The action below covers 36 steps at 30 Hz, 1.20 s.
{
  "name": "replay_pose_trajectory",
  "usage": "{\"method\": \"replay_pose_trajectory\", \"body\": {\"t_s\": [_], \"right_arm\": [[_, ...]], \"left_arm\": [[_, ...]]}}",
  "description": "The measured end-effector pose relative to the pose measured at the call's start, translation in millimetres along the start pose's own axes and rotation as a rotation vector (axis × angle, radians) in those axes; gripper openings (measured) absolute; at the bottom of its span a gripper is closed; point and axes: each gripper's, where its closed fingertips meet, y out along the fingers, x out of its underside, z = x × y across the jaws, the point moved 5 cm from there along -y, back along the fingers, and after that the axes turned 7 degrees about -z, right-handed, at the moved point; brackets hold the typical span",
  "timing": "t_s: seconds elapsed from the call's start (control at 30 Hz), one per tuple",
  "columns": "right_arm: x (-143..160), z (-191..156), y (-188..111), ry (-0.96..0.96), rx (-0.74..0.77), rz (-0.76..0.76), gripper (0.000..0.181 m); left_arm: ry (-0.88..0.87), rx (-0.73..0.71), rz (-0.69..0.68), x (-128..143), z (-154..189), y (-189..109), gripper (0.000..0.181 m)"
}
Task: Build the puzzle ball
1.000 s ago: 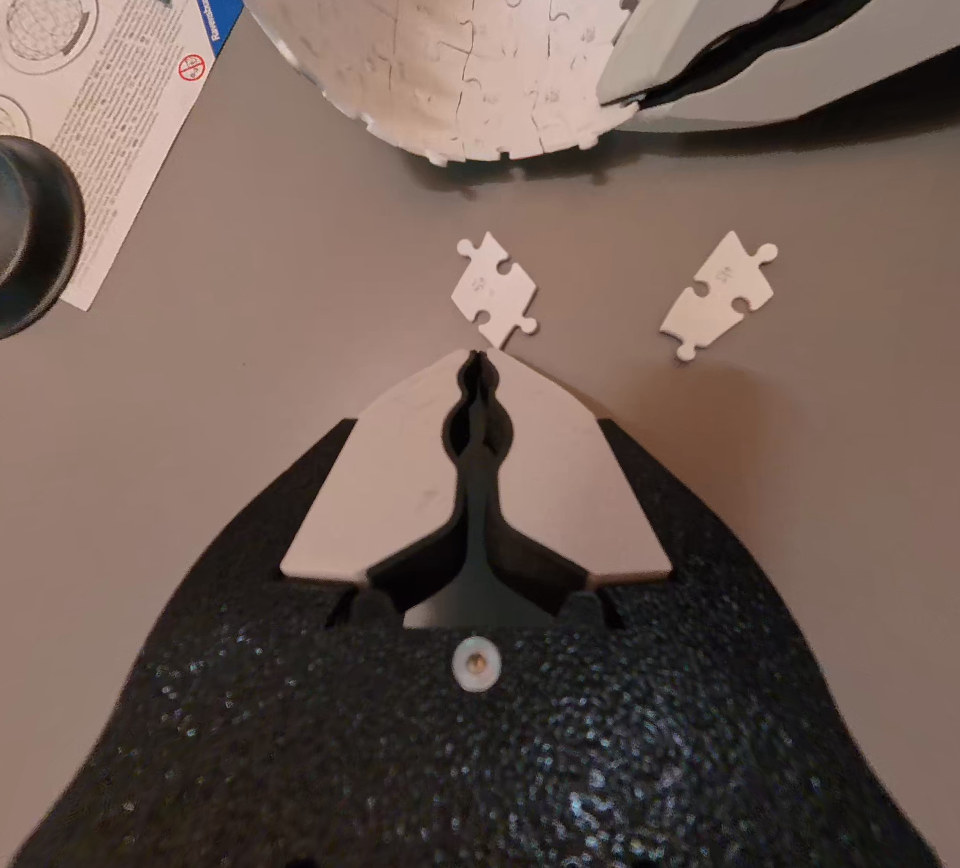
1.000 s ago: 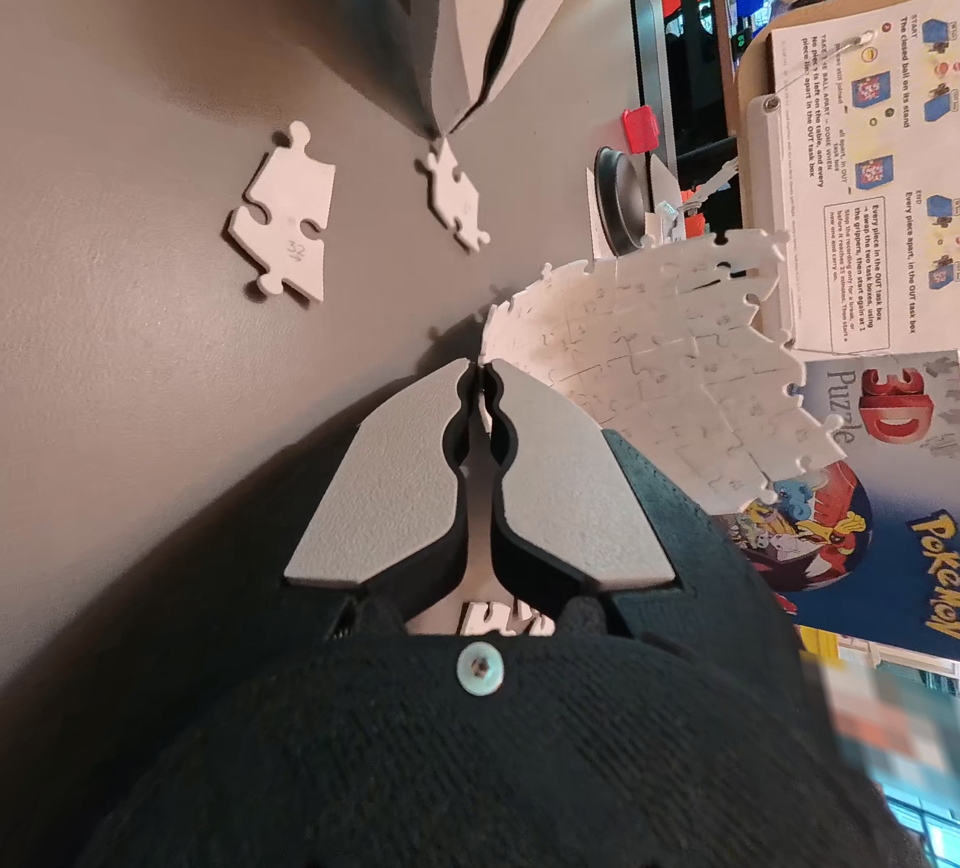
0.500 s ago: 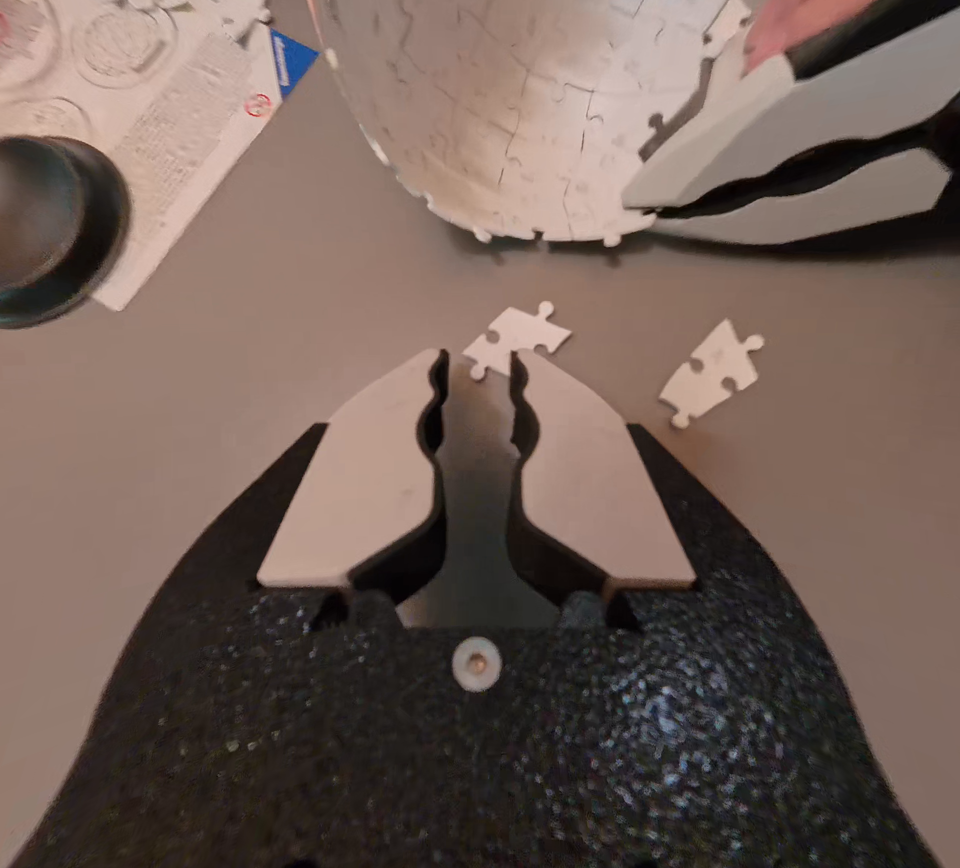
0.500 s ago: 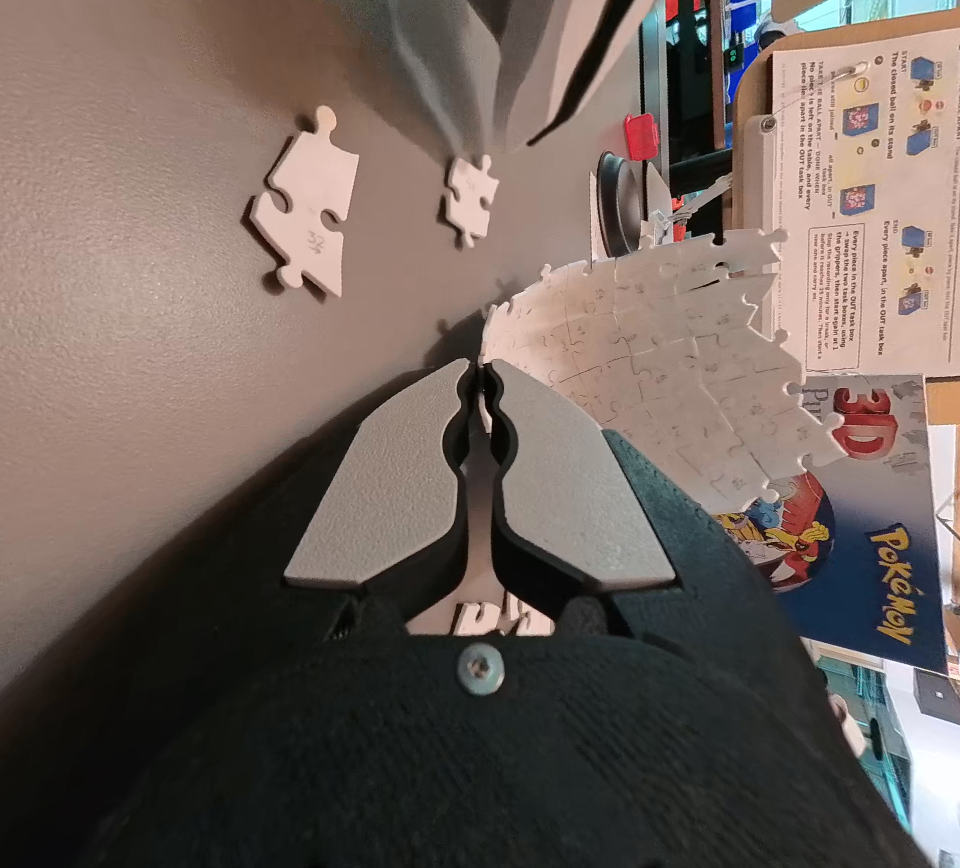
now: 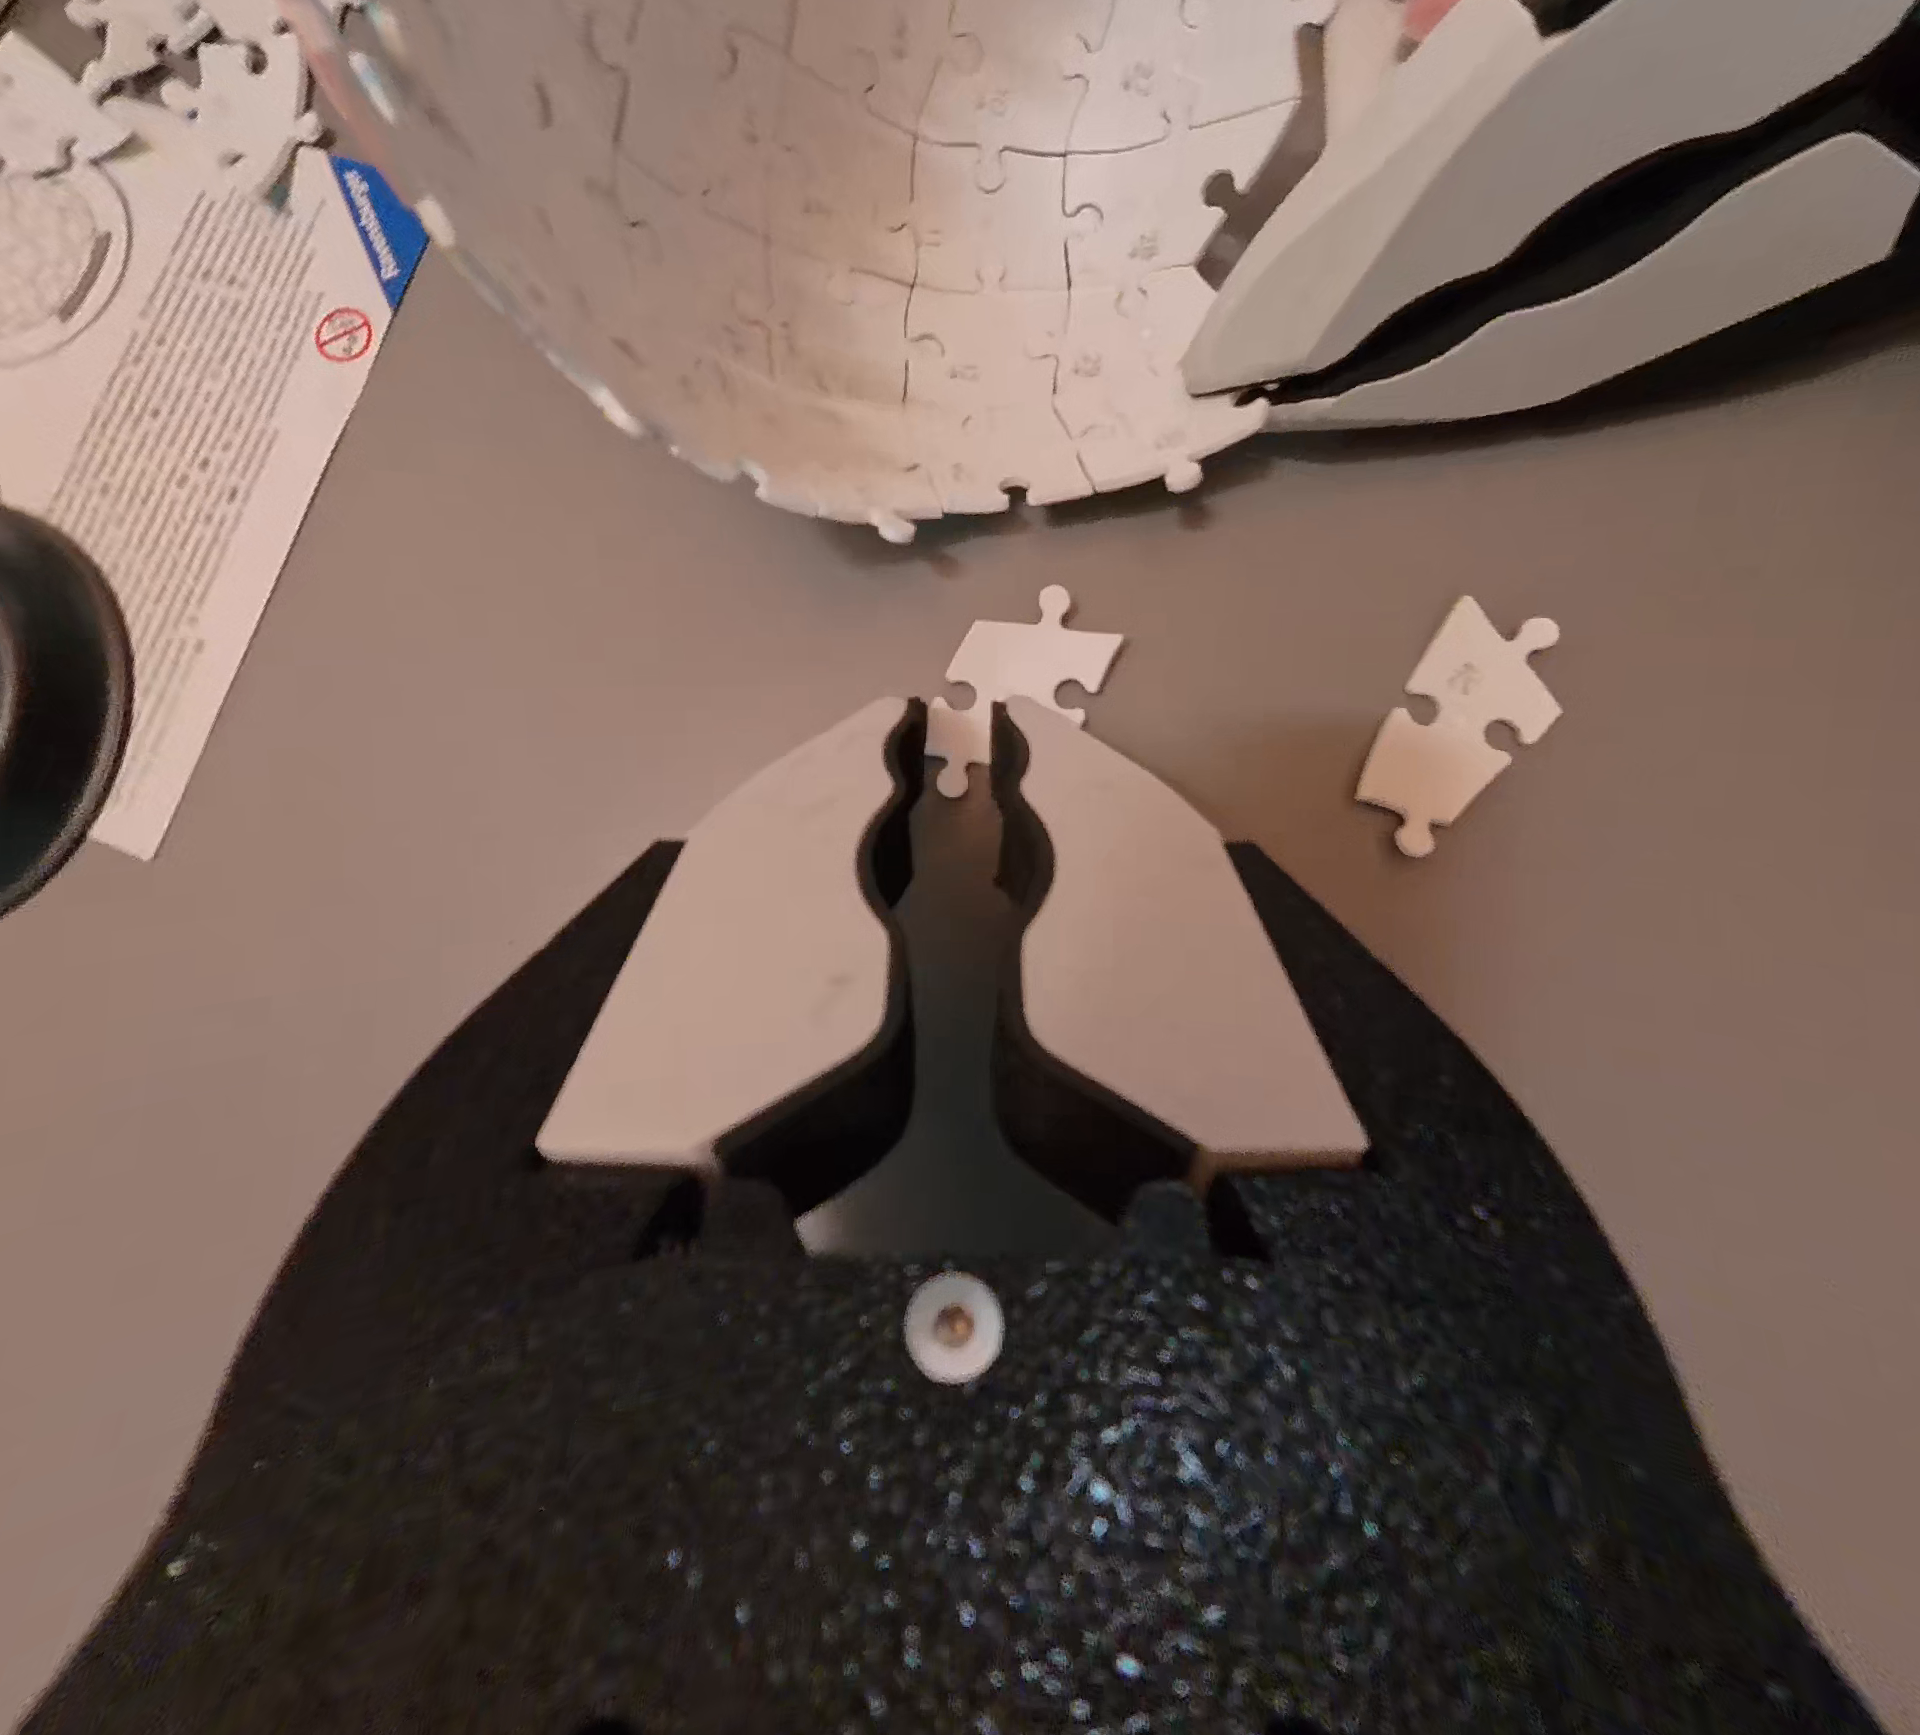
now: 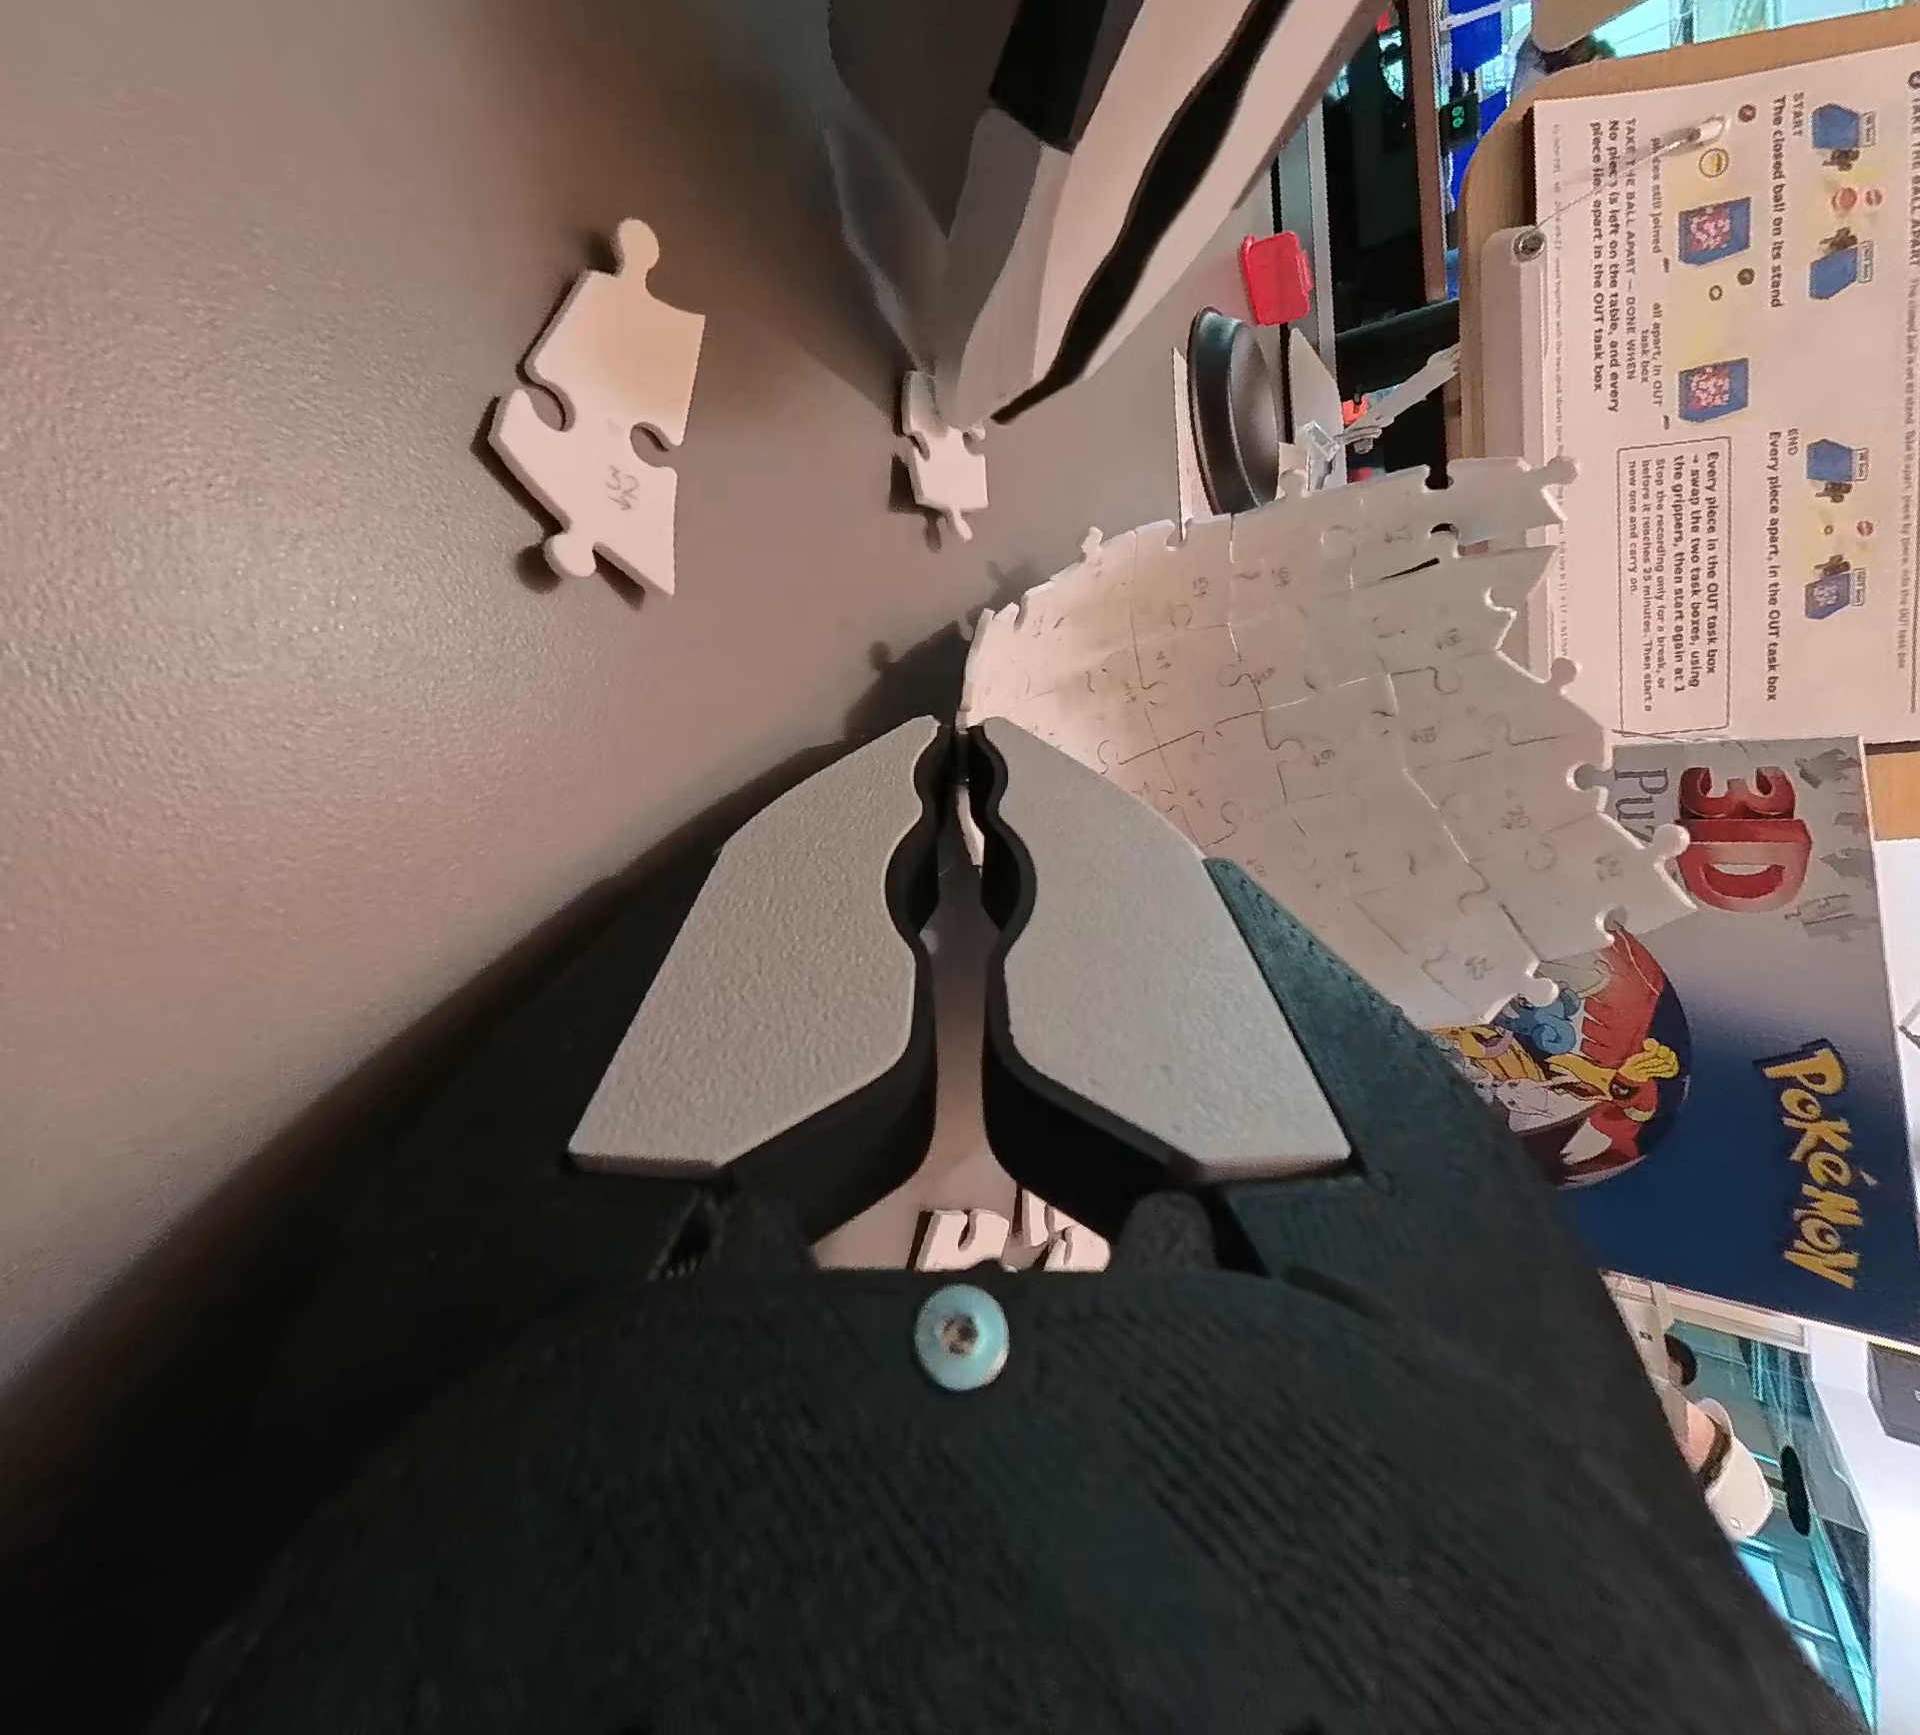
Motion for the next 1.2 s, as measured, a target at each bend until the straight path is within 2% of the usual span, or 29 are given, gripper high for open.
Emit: {"method": "replay_pose_trajectory", "body": {"t_s": [0.1, 0.2, 0.3, 0.4, 0.47, 0.6, 0.63, 0.7, 0.77, 0.93, 1.03, 1.2], "right_arm": [[0, 0, 0, -0.002, 0.001, 0.0, 0.002], [0, 0, 0, -0.009, 0.002, -0.003, 0.002], [0, -1, 0, -0.017, 0.001, -0.004, 0.002], [0, -1, 0, -0.02, 0.0, -0.007, 0.002], [0, -1, 0, -0.021, -0.001, -0.005, 0.002], [-1, -2, -1, -0.021, -0.01, 0.005, 0.002], [-1, -2, -1, -0.021, -0.013, 0.005, 0.002], [-1, -2, -1, -0.034, -0.018, -0.002, 0.002], [-1, -2, -1, -0.044, -0.025, -0.005, 0.002], [-3, -2, -2, -0.036, -0.035, 0.005, 0.004], [-3, -3, -4, -0.022, -0.045, 0.016, 0.006], [-7, -2, -8, 0.015, -0.059, 0.06, 0.011]], "left_arm": [[-0.012, 0.02, 0.021, -3, -2, -1, 0.018], [-0.116, -0.023, 0.054, -6, -2, -10, 0.026], [-0.255, -0.153, -0.013, -1, -1, -16, 0.029], [-0.384, -0.16, -0.06, 1, 9, -12, 0.028], [-0.398, -0.153, -0.09, 0, 13, -7, 0.025], [-0.338, -0.179, -0.097, -5, 9, -3, 0.024], [-0.318, -0.188, -0.069, -11, 9, -5, 0.02], [-0.236, -0.179, 0.063, -32, 16, -12, 0.0], [-0.161, -0.193, 0.122, -49, 21, -13, 0.0], [-0.041, -0.181, 0.016, -55, 23, 13, 0.0], [0.005, -0.162, -0.052, -49, 26, 25, 0.0], [0.066, -0.189, -0.086, -46, 27, 26, 0.0]]}}
